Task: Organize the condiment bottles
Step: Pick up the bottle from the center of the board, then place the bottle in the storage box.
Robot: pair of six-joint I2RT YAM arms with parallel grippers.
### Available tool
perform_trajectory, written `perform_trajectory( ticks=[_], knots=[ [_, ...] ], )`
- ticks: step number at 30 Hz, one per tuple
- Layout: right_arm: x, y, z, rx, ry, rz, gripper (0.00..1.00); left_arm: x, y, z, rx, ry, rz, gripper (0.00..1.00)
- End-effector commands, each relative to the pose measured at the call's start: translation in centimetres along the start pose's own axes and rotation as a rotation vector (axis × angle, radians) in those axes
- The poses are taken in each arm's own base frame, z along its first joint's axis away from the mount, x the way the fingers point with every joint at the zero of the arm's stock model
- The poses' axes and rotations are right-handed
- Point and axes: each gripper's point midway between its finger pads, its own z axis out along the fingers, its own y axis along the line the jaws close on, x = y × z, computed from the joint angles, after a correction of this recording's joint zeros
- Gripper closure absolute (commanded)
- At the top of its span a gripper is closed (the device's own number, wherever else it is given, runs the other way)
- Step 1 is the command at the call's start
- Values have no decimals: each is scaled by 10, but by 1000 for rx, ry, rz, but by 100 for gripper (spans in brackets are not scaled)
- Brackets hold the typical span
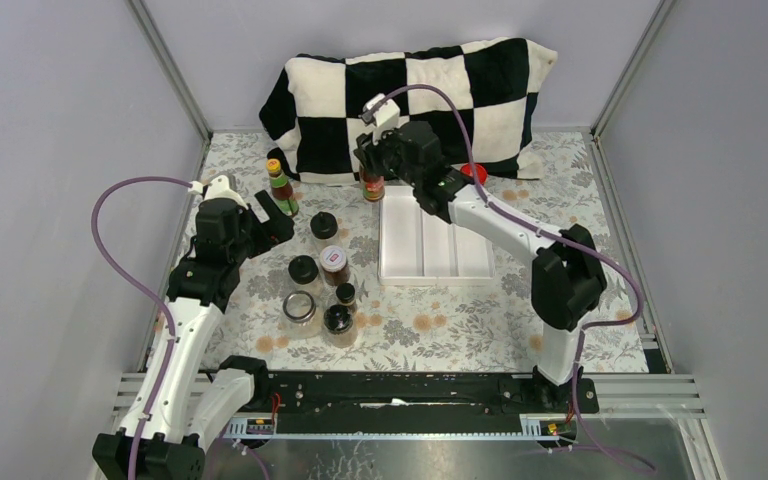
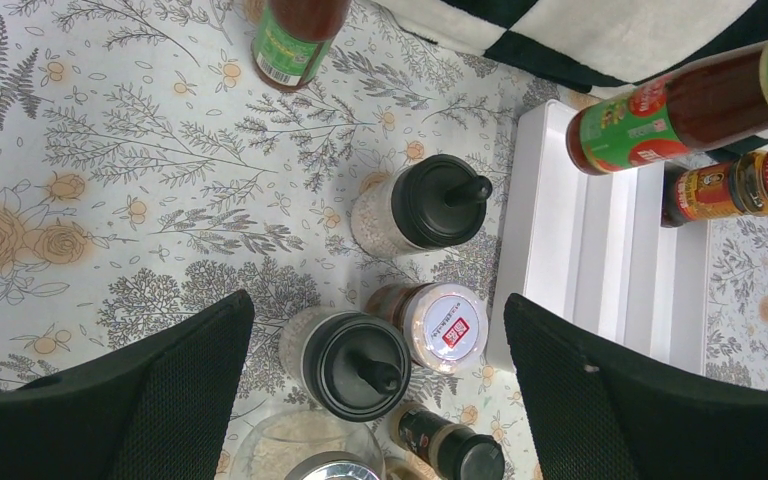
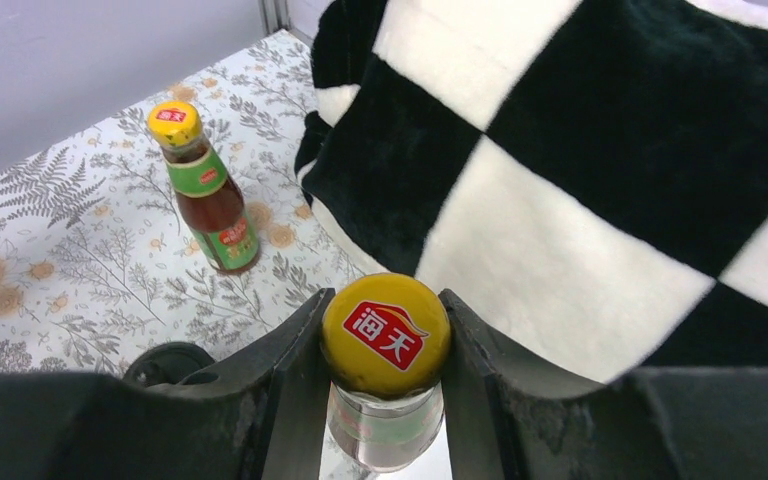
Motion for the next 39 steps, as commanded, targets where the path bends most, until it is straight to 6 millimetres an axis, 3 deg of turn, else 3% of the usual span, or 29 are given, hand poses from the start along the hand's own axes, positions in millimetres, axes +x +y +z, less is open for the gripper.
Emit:
perform_trajectory(
  ticks=[1,11,18,27,39],
  knots=[
    [-84,-47,-42,128,-207,-11,59,-2,-2,0,20,-8,16,1],
    [-62,-109,-80,262,-167,16,60,-4,-4,-1,35,-17,20,1],
    [-36,-141,-97,341,-133,36,60,-4,-4,-1,37,-20,20,1],
    [1,-148,-92,352,-110,89,60,-3,-4,-1,35,-22,23,1],
    [26,-148,-74,328,-100,115,60,-4,-4,-2,38,-30,27,1]
  ],
)
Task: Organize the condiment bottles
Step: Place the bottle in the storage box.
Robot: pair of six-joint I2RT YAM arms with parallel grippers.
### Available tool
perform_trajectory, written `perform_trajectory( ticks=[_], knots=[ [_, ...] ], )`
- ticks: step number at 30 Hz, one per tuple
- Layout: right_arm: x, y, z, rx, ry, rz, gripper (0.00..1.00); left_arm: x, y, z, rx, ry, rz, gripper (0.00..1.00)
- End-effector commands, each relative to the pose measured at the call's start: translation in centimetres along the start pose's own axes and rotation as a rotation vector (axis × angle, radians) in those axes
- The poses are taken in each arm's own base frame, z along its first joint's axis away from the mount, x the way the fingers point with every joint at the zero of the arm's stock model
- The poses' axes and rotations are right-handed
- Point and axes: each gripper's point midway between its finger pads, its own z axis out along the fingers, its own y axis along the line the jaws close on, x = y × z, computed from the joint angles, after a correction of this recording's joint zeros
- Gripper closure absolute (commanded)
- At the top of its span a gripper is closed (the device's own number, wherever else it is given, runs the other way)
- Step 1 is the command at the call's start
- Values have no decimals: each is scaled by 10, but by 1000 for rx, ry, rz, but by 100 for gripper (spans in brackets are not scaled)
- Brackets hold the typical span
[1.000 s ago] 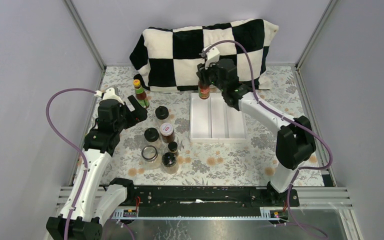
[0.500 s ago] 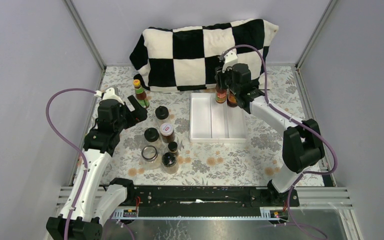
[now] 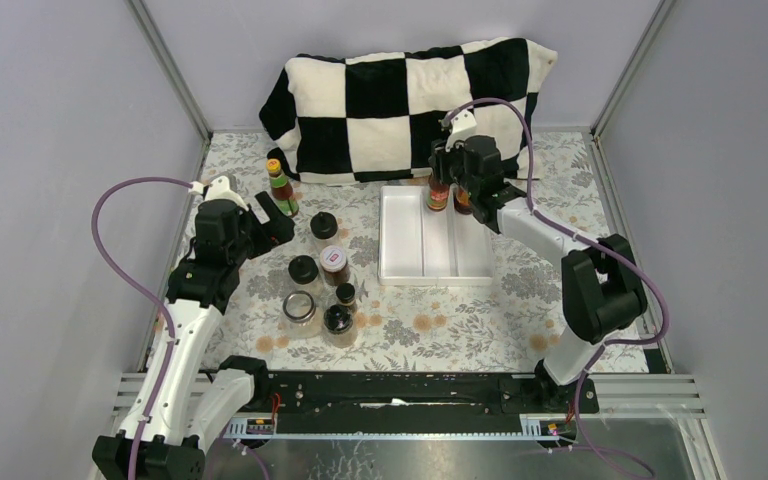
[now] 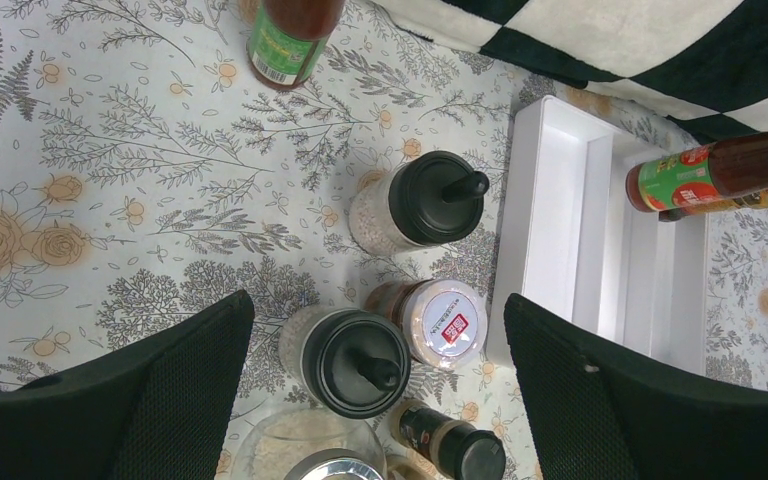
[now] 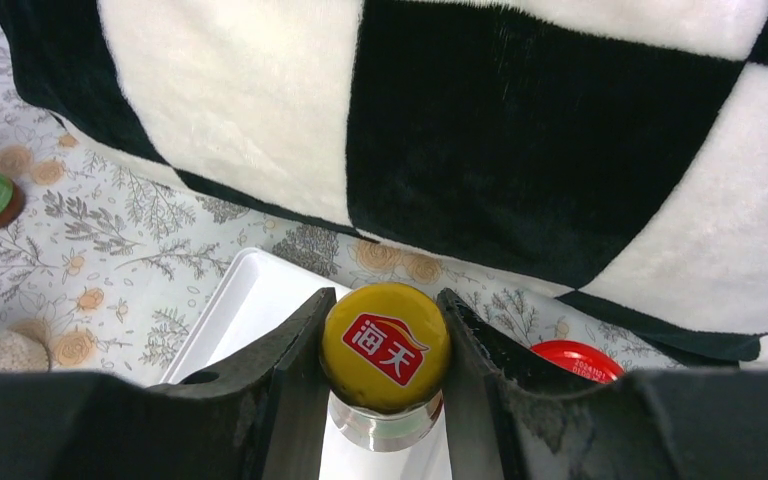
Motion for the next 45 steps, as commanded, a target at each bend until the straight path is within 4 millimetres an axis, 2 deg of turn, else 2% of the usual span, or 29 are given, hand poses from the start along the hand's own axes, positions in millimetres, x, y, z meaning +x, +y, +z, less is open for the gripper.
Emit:
perform_trajectory(
  ticks=[1,12,26,30,33,41,45],
  knots=[
    [-68,-1,4,-9,-233,17,60,-5,-2,0,26,-31,18,1],
    [-39,-3,20,1,-182,-4,60,-5,-2,0,28,-33,18,1],
    [-17,-5,29,14,-146,-19,58,-6,-2,1,26,-38,15,1],
    [-14,-7,28,24,-132,-21,46,-6,-3,1,35,-33,15,1],
    [-13,-10,27,43,-119,-18,30,-4,-6,0,54,-27,16,1],
    [-19,-16,14,73,-130,-11,17,-3,-5,1,57,-25,18,1],
    [-29,-17,-3,80,-148,19,1,-4,-5,1,54,-29,19,1]
  ],
)
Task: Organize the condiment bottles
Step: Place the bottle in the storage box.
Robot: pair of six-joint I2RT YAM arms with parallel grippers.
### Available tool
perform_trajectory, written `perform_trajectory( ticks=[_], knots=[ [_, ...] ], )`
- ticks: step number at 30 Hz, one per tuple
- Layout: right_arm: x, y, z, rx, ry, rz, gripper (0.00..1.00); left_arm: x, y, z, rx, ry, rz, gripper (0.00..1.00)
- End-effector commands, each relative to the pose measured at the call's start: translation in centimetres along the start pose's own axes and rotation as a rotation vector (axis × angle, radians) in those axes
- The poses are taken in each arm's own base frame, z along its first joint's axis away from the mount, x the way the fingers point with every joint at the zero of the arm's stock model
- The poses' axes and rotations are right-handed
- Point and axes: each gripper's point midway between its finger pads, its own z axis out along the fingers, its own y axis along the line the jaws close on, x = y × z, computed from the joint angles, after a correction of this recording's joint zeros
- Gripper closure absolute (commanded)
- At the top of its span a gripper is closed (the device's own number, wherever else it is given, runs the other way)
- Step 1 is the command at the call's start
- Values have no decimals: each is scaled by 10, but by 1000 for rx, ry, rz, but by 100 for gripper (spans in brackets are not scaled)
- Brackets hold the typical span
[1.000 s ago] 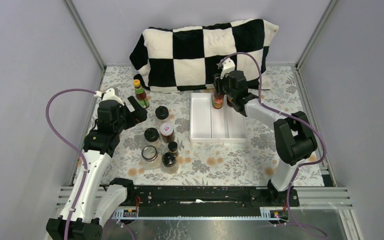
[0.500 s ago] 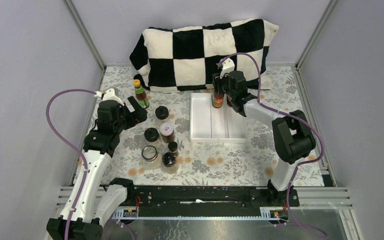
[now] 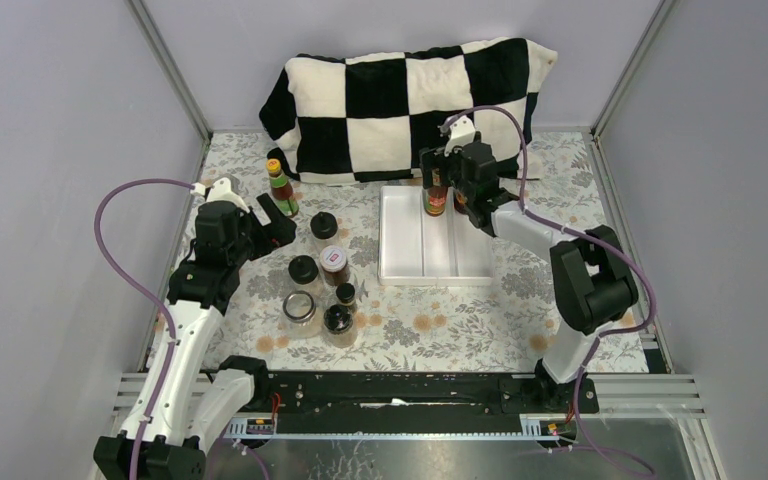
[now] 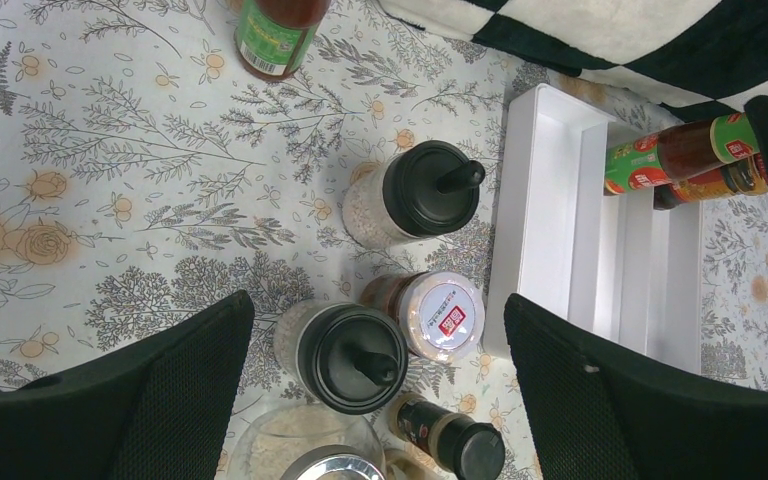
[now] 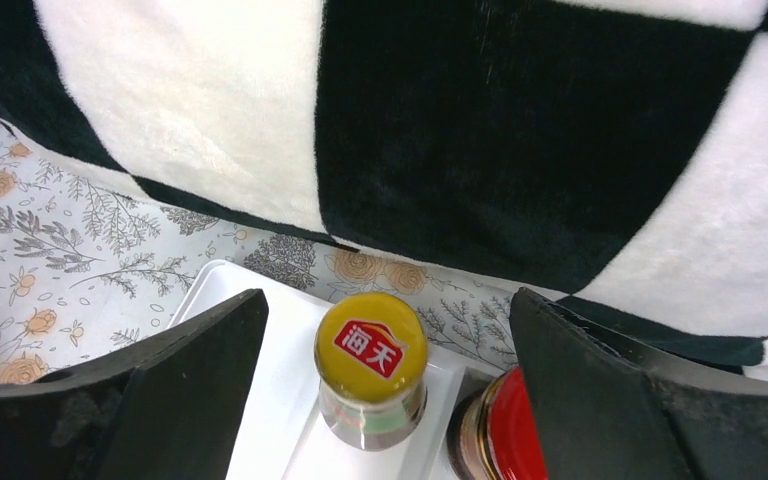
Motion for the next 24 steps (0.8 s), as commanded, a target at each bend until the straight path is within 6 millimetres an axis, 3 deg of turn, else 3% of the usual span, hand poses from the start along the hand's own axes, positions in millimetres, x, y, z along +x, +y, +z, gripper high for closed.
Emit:
perform_trajectory(
  ticks=[1,9,18,24],
  knots=[
    [-54,-10,-28,37,-125,38,0,-10,-3,-1,24,-49,19,1],
    [-83,4,-67,-35,-110,78,0,-15,-1,-6,15,-78,27,1],
    [-140,52,-111,-238,-80,59,0,-22,-3,-16,32,-121,20,1],
    [-149,83,-135,-406,53,148,0,-33,2,-26,2,-189,13,1]
  ],
)
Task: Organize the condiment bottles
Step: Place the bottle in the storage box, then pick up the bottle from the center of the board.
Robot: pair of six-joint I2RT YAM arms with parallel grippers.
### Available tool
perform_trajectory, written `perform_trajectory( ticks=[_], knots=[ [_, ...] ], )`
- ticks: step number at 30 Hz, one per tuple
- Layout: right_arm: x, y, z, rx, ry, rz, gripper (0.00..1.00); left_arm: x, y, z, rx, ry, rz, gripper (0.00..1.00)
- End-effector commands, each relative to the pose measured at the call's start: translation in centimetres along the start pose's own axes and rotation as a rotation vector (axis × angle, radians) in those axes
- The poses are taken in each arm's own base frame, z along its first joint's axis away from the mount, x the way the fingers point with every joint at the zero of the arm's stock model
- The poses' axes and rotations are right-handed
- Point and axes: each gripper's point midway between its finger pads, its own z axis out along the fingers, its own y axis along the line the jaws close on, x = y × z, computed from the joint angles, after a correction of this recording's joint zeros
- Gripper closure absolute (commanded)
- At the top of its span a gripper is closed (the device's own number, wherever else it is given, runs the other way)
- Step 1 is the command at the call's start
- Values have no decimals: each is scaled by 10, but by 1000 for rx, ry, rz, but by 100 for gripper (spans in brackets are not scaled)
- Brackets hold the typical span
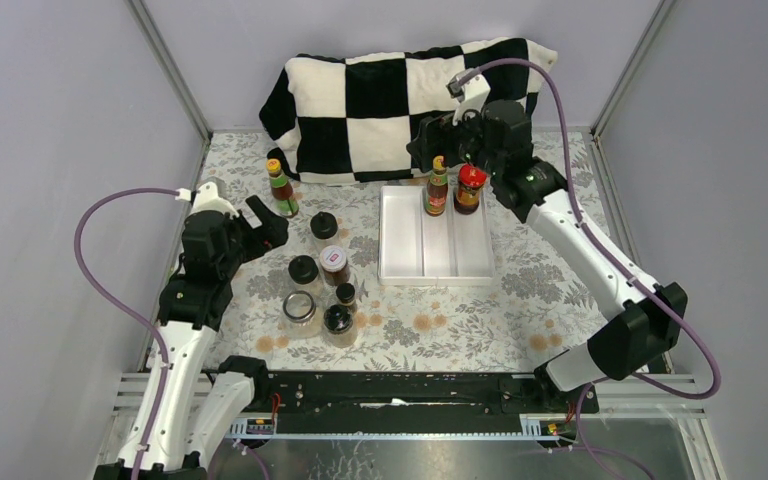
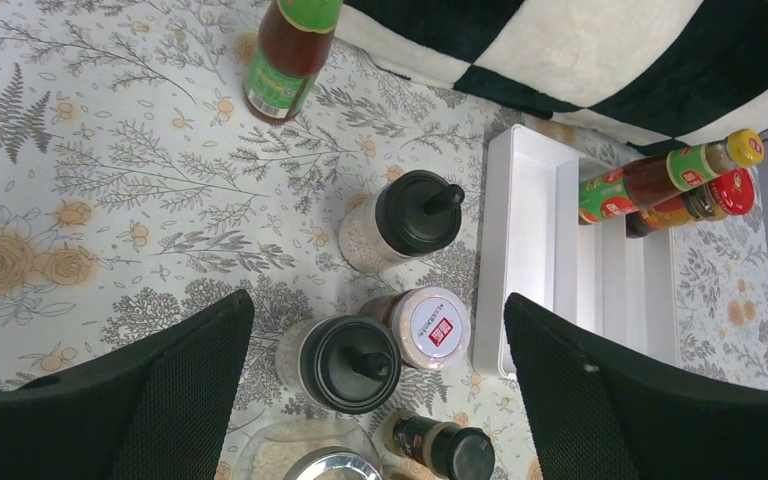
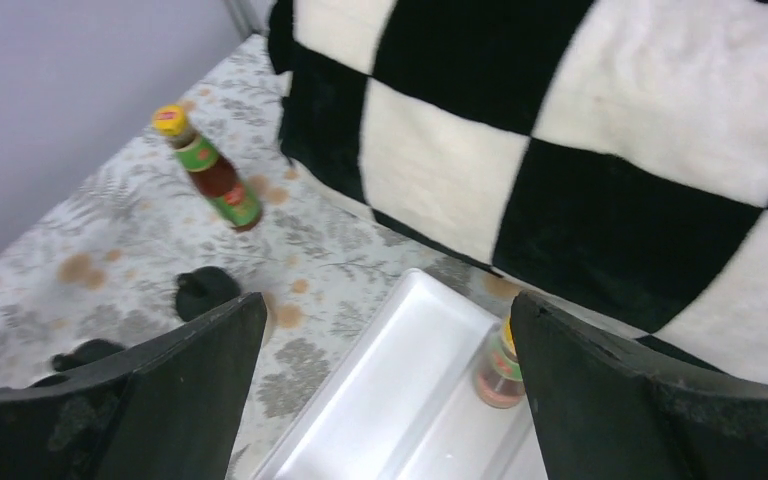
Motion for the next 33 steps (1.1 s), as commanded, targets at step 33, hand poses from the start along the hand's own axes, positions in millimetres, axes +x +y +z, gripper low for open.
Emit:
perform_trajectory(
  ticks=[33],
  knots=[
    [17,154,54,-537,416,50,0,-29,5,-21,9,-153,17,1]
  ],
)
